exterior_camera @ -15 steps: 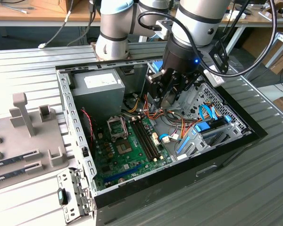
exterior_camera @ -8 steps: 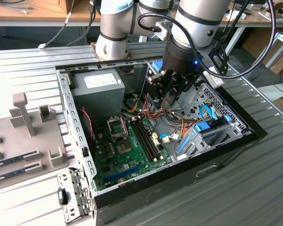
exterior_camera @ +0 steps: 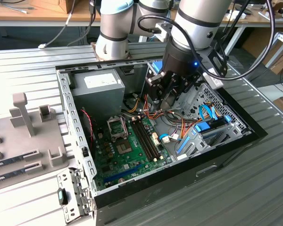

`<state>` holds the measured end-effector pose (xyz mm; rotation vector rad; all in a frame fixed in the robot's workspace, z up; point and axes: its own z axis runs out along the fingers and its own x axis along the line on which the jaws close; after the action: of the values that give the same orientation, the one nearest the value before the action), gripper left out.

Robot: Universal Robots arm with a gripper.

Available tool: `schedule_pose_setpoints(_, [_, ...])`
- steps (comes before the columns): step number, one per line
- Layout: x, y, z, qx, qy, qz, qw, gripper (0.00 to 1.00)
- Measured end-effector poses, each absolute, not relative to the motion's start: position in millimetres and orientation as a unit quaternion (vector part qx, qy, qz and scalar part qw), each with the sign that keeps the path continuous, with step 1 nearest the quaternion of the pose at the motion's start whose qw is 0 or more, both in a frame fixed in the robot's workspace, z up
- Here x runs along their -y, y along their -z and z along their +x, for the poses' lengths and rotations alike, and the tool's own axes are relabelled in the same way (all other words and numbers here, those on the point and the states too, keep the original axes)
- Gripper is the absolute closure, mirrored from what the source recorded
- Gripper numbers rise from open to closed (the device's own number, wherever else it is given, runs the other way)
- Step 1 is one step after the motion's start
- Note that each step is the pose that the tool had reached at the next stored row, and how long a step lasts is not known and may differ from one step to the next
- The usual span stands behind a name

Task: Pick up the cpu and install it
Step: 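Pick up the cpu and move it towards the insertion slot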

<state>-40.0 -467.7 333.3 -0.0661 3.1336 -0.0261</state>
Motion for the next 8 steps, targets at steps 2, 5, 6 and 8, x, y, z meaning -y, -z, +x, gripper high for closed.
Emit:
schedule_pose_setpoints(2, [468.1, -332.4, -40.0, -1.0, 0.008, -0.021, 0.004, 0.53])
schedule_pose_setpoints(5, [468.5, -331.3, -40.0, -1.0, 0.008, -0.021, 0.004, 0.53])
schedule_pose_setpoints(6, [468.6, -331.0, -40.0, -1.0, 0.008, -0.021, 0.004, 0.53])
schedule_pose_setpoints(8, [468.9, -330.4, -40.0, -1.0, 0.008, -0.021, 0.004, 0.53])
